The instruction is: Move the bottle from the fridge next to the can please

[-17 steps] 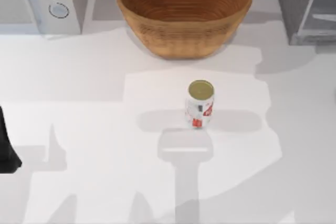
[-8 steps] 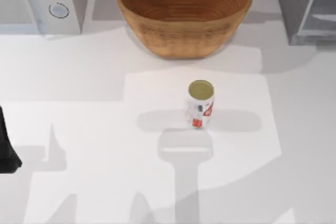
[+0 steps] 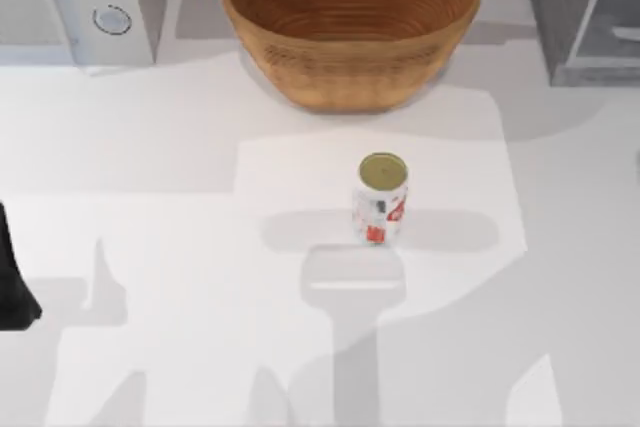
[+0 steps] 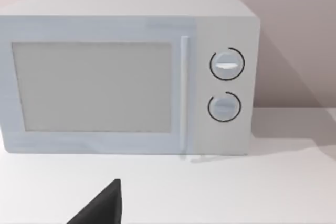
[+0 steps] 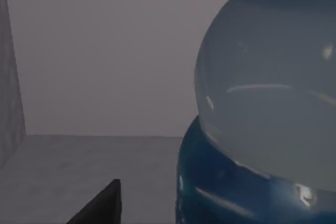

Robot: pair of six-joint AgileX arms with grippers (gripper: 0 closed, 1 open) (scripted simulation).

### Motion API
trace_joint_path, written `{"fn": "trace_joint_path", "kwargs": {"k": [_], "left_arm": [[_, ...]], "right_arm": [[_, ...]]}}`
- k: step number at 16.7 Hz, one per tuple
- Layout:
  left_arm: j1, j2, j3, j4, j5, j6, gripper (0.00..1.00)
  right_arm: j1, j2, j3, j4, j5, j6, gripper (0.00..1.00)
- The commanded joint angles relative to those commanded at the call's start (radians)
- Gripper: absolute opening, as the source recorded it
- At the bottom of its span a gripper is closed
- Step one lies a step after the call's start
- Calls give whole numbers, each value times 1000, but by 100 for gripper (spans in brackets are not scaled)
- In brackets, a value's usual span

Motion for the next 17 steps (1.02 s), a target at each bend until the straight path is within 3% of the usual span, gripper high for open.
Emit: {"fn": "trace_joint_path", "kwargs": {"k": [5,17], "left_arm": [[0,0,0,0,0,0,100],[0,0,0,0,0,0,100]], "right_arm": [[2,13,26,-15,2,0,100],[2,13,26,-15,2,0,10]]}}
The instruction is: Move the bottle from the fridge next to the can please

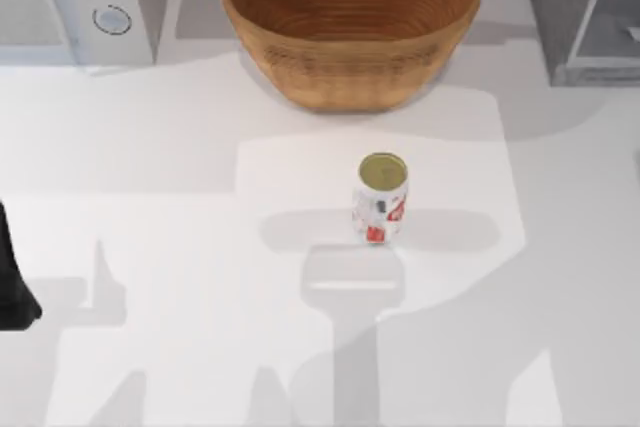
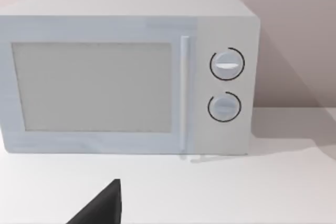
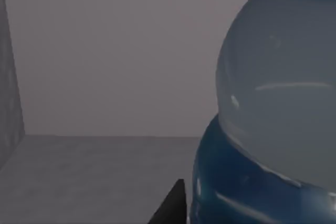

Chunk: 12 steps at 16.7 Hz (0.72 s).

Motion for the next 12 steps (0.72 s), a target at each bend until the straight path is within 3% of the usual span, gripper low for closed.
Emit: {"fn": "trace_joint_path", "kwargs": {"k": [2,12], "left_arm": [[0,0,0,0,0,0,100],[0,0,0,0,0,0,100]], "right_arm": [[0,0,0,0,0,0,0],[-4,-17,3,-17,0,2,0]]}}
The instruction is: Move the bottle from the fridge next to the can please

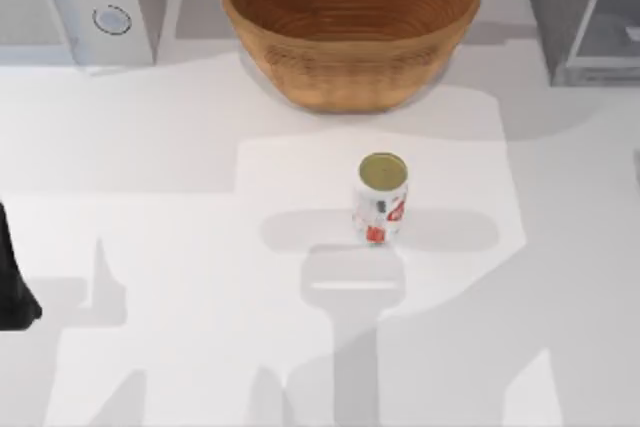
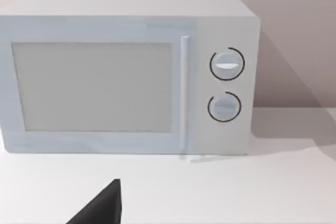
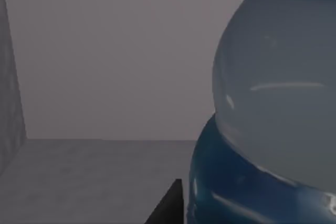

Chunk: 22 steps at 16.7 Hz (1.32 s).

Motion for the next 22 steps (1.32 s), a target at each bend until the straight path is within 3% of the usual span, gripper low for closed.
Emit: {"fn": "trace_joint_path", "kwargs": {"k": [6,13,22], "left_arm": [[0,0,0,0,0,0,100],[0,0,0,0,0,0,100],[0,0,0,0,0,0,100]], "right_arm": [[1,-106,22,-130,-2,1,0],[-7,-131,-18,-112,-6,3,0],[-61,-418,-526,74,-68,5,0]]}}
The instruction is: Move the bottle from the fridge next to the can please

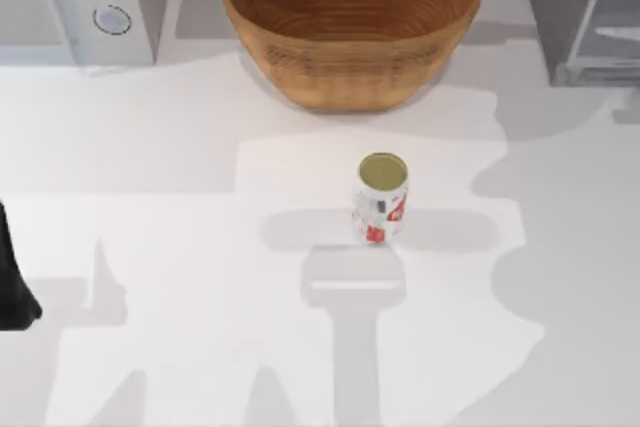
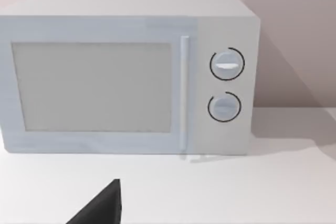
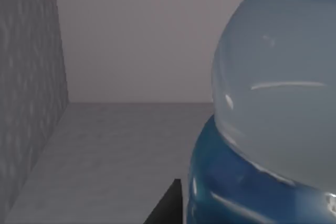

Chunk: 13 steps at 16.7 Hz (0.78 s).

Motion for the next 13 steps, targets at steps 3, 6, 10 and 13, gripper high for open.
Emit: {"fn": "trace_joint_path", "kwargs": {"k": [3,6,10,13], "left_arm": [[0,0,0,0,0,0,100],[0,0,0,0,0,0,100],[0,0,0,0,0,0,100],[0,0,0,0,0,0,100]], "right_arm": [[-13,-70,-92,46,-14,0,0],[-15,-78,-101,51,-16,0,0],[5,-64,-103,63,-1,2,0],[102,-19,-142,150,95,4,0]]}}
